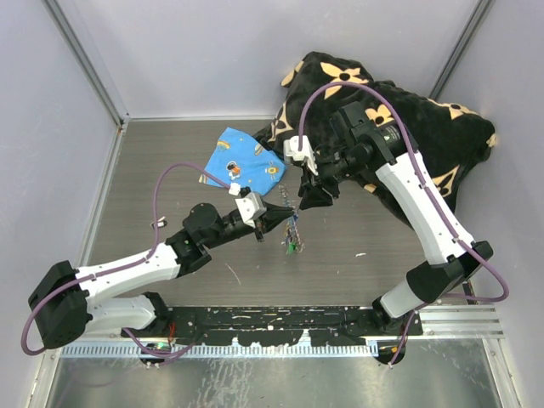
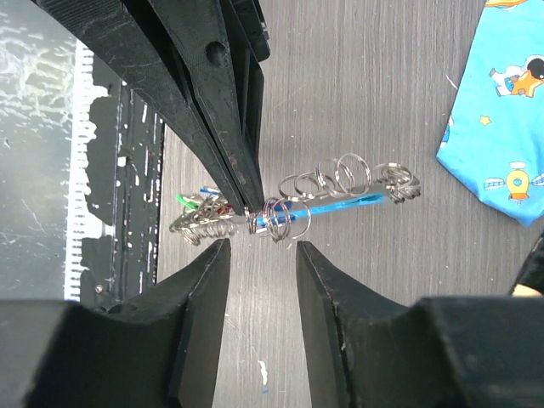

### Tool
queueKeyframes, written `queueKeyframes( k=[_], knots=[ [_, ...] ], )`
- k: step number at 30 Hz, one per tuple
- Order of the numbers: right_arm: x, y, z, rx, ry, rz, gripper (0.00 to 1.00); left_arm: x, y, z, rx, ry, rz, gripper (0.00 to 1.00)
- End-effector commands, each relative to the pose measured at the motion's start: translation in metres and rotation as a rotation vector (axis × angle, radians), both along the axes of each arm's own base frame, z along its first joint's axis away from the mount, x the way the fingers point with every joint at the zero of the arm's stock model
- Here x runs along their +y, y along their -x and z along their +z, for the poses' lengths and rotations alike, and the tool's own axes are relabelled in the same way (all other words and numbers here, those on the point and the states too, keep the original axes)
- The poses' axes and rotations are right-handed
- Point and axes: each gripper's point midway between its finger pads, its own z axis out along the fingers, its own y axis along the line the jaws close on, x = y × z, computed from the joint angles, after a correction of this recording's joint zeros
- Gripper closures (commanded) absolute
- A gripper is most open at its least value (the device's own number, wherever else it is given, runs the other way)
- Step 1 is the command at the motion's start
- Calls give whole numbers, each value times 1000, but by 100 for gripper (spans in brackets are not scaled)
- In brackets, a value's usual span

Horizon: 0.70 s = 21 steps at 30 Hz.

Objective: Remove the keys from the keyring
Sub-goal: Remove the key from the keyring.

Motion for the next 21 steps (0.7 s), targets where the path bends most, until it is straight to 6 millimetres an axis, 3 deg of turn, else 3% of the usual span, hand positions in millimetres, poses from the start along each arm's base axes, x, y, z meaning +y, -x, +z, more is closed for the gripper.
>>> queueKeyframes(
  k=[1,5,9,14,21],
  knots=[
    [1,10,19,13,-127,27,55,10,1,51,-80,141,18,100],
    [0,14,13,55,-177,43,56,12,0,49,-71,142,24,100],
    [0,17,4,58,-189,54,68,13,0,49,-68,142,27,100],
    [-1,17,-7,62,-212,74,75,14,1,52,-68,147,26,100],
    [1,13,-4,42,-282,94,66,14,2,52,-64,143,21,100]
  ],
)
